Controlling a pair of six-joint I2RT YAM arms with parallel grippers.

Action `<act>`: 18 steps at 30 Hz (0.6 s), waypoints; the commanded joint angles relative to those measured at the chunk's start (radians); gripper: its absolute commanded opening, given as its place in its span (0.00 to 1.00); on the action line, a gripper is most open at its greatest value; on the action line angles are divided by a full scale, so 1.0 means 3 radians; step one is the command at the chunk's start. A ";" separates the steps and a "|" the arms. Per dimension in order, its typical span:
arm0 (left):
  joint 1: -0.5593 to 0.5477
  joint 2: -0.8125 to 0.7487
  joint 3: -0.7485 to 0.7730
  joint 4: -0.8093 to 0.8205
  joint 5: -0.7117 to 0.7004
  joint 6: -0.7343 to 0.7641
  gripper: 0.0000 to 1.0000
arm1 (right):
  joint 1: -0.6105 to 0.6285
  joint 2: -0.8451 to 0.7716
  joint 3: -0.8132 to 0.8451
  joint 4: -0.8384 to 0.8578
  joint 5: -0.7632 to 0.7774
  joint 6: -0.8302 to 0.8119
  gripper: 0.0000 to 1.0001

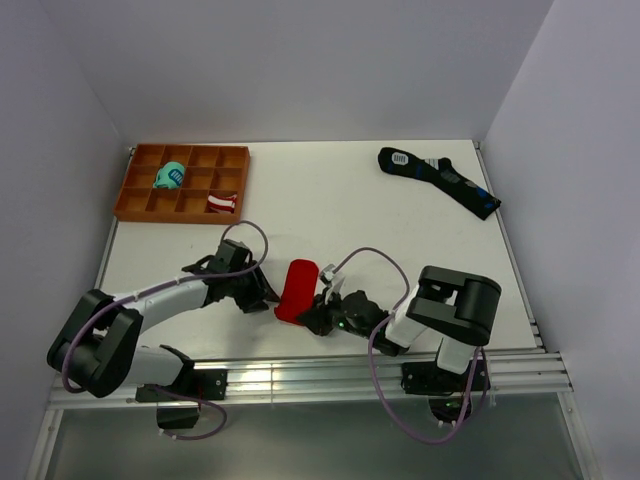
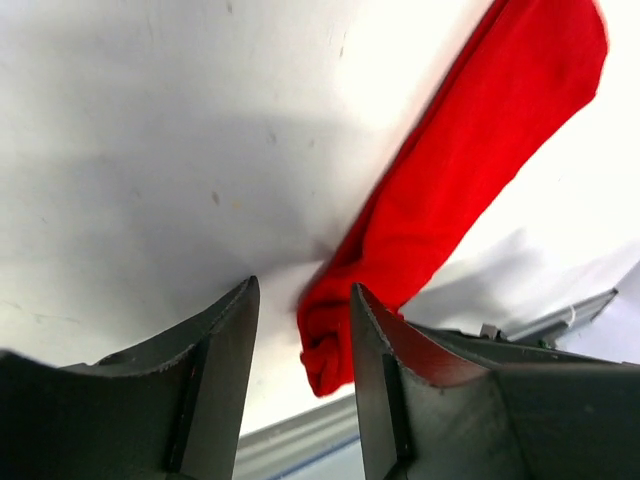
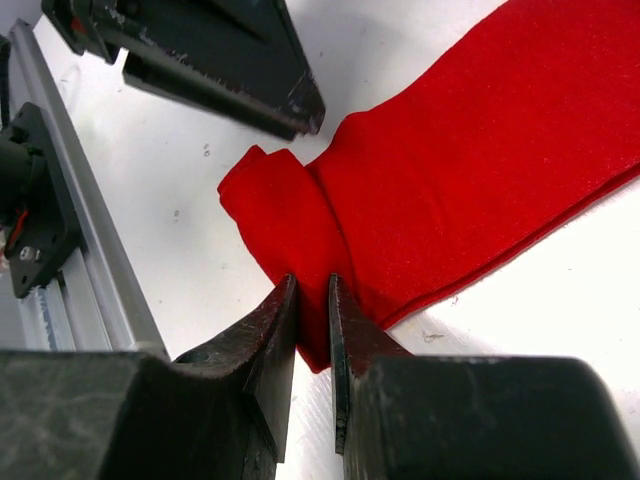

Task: Roll the socks
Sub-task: Roll the sock at the center of the board.

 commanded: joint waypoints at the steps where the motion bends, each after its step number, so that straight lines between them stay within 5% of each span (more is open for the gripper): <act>1: 0.0016 -0.0093 -0.0068 0.0193 -0.0347 0.0138 0.48 | -0.0086 0.0146 -0.0073 -0.0545 -0.0183 -0.0012 0.16; 18: -0.0051 -0.0655 -0.0625 0.1113 -0.0516 0.0031 0.48 | -0.0566 0.0115 0.0213 -0.1409 -0.1118 0.0325 0.13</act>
